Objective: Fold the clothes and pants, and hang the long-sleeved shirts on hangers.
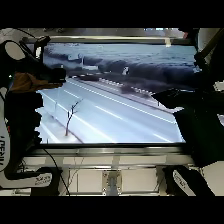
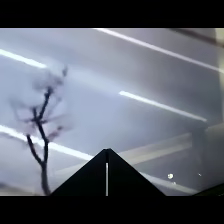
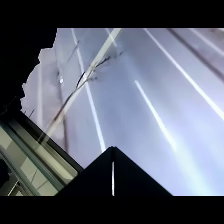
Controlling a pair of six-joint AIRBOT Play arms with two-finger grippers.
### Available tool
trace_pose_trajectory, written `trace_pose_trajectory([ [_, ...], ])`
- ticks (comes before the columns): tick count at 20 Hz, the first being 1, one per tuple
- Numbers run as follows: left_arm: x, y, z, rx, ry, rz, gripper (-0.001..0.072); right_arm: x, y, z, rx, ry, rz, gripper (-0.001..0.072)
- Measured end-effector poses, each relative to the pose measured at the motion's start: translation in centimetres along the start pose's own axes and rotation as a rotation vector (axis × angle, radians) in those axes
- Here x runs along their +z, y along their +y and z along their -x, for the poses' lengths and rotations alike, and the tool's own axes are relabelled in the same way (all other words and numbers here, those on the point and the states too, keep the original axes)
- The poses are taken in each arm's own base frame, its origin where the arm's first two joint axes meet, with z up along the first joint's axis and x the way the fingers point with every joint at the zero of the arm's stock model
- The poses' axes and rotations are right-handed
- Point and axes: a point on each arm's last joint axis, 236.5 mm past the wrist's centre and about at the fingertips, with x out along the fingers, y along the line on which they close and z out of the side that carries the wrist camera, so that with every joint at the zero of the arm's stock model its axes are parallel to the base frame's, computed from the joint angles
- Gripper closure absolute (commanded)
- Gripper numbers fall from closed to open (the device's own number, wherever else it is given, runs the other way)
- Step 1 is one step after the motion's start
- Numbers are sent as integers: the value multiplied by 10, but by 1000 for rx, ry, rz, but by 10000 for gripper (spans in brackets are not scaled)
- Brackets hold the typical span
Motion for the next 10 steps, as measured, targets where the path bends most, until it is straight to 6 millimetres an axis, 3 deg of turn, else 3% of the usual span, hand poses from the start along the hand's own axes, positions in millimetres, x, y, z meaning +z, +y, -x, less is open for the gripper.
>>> trace_pose_trajectory([
  [6, 11, 6, -4, 18, -40, -6, 686, 7, -3, 1, -14, -28, 2, 673],
  [7, 16, 13, -5, 44, -59, -9, 624, 12, -5, 1, -24, -50, 2, 673],
  [8, 19, 27, -6, 91, -70, -15, 451, 17, -7, 1, -33, -69, 2, 673],
  [9, 22, 42, -6, 146, -76, -22, 193, 21, -9, 2, -40, -84, 0, 673],
  [10, 23, 64, -5, 222, -75, -31, 37, 23, -10, 2, -47, -95, 0, 673],
])
